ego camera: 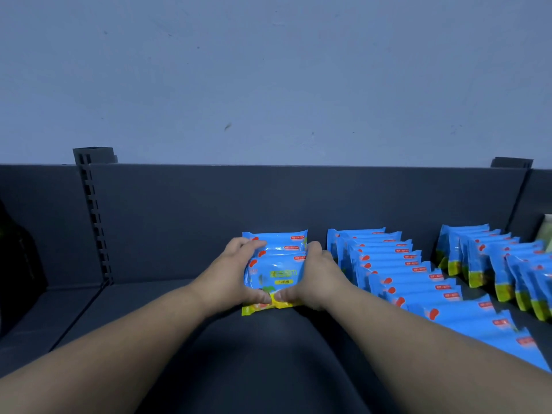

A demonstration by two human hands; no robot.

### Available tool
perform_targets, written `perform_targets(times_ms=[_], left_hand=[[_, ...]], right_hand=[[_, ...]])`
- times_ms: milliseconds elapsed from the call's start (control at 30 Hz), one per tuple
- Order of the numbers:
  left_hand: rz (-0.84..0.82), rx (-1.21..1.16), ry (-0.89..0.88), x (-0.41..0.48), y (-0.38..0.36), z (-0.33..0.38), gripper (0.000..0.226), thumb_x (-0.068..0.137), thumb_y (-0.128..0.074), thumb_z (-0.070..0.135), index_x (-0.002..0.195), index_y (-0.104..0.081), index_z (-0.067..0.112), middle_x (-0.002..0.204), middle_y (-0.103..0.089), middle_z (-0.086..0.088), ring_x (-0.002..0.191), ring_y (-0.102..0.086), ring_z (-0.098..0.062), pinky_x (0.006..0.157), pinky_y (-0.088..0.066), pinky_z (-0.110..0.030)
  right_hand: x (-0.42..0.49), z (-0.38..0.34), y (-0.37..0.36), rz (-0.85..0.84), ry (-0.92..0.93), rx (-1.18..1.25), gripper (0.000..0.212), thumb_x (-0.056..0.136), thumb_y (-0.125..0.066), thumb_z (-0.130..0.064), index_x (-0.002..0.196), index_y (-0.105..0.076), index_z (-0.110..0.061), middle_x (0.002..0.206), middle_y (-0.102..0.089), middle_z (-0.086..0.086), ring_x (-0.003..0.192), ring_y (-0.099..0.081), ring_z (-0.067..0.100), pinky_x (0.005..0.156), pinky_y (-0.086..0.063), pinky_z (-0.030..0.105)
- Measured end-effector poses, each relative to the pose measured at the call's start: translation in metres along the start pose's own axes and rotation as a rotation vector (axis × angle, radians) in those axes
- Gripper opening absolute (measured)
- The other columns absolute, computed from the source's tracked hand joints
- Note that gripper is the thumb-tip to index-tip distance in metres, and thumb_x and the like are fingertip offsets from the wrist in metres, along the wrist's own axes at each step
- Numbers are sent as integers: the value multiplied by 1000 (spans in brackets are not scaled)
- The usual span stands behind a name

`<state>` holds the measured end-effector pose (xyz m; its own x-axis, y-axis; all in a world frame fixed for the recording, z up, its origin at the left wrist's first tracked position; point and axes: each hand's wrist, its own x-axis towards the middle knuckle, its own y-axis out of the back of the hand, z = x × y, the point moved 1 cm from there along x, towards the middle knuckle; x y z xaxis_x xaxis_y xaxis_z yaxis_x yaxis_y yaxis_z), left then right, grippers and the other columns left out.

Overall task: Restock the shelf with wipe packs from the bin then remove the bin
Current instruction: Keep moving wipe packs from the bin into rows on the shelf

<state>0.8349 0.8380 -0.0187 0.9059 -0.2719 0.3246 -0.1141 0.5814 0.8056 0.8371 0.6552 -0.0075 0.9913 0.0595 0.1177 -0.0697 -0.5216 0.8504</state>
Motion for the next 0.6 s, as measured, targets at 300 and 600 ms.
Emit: perform_targets(times_ms=[300, 600], left_hand=[[210, 112, 3, -8, -11, 7, 76, 73, -78, 32, 137, -37, 26, 128, -20, 15, 107, -44, -3, 87, -46, -23], [134, 352, 61, -16, -8, 22, 75, 79, -69, 45, 140, -28, 29, 150, -8, 7, 129, -34, -18, 94, -45, -33]], right_hand=[[1, -1, -1, 41, 38, -83, 112, 63, -85, -47, 146, -13, -25, 142, -26, 5, 113, -53, 22, 92, -47, 34], [-12, -1, 7, 40, 83, -111, 104, 72, -81, -32, 149, -12, -27, 148, -19, 5, 116, -52, 23, 92, -47, 30]])
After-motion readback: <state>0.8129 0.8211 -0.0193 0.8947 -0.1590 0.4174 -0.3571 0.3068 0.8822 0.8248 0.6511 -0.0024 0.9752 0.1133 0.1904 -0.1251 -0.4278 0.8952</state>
